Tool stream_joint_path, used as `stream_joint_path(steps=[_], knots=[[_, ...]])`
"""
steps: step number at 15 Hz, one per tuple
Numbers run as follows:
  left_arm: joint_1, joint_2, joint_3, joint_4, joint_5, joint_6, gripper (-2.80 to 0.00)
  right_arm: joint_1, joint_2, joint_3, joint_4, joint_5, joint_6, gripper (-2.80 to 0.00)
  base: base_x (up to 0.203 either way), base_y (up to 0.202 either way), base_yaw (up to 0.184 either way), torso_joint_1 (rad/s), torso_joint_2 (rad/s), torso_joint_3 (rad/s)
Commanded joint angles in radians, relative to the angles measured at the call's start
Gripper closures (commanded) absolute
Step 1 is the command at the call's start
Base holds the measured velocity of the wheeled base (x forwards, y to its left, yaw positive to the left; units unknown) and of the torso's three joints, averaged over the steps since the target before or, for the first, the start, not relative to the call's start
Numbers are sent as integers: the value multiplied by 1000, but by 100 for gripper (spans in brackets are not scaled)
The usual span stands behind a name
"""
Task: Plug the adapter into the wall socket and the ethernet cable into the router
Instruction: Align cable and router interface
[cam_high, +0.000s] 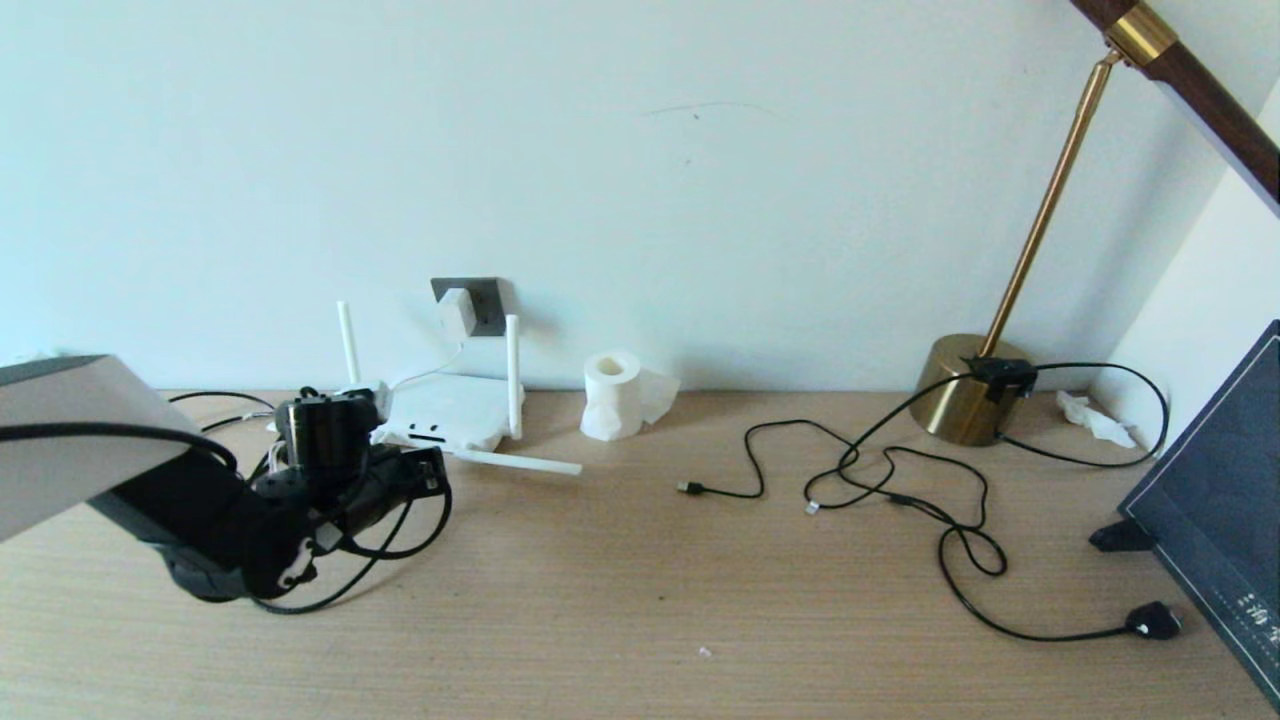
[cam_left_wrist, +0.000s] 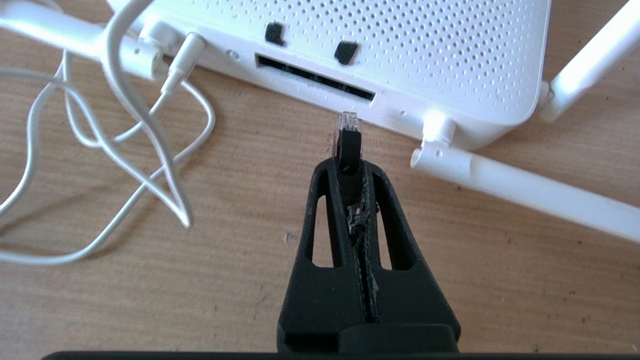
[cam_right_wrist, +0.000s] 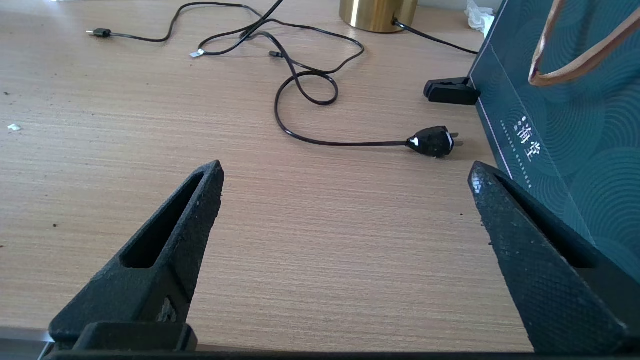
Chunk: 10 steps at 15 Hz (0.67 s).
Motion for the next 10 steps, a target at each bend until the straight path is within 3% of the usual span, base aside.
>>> stream_joint_path(steps=[1,10], knots=[[0,11,-14,-6,1,-1,0,0,2,0,1,0,0,-280,0,0,0,0,0,0],[0,15,-28,-6,-12,-1,0,0,2,0,1,0,0,-280,0,0,0,0,0,0]])
